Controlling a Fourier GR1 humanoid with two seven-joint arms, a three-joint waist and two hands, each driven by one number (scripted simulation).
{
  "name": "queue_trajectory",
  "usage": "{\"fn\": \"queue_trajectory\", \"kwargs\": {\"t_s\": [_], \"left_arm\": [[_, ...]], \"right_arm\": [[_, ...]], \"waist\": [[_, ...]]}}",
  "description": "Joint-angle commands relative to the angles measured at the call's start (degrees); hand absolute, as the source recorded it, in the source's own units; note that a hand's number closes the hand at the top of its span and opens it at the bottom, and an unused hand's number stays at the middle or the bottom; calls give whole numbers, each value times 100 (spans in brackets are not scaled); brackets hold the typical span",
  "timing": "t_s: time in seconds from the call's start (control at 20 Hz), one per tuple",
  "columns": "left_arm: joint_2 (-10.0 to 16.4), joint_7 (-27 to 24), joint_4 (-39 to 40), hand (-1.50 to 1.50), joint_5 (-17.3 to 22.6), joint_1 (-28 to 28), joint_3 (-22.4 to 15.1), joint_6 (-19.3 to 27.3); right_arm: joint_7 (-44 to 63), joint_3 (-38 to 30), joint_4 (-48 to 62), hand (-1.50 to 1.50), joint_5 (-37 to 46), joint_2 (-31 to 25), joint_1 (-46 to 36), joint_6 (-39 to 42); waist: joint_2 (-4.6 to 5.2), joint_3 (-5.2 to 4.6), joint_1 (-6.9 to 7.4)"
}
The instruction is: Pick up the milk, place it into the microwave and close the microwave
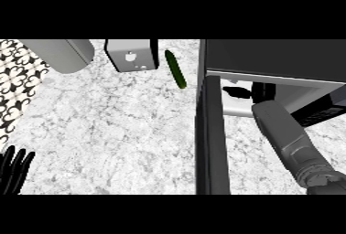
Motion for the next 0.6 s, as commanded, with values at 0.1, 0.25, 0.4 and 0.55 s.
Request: {"fn": "queue_trajectory", "kwargs": {"t_s": [0.1, 0.25, 0.4, 0.55], "left_arm": [[70, -211, 37, -150, 40, 198, 179, -136], [-165, -356, 25, -150, -249, 291, -68, -77], [-226, -18, -234, -150, -100, 297, -96, 21], [-325, -151, -540, -150, -134, 596, -159, -72]], "right_arm": [[-363, -154, -189, -150, -139, -127, 214, 401], [-243, -178, -112, -150, -145, -186, 133, 532], [-399, -281, -167, -150, -239, -69, 261, 556], [-782, -361, -284, -150, -329, -127, 533, 971]], "waist": [[-75, -3, -131], [-72, -6, -138], [-87, -3, -188], [-116, -2, -221]]}}
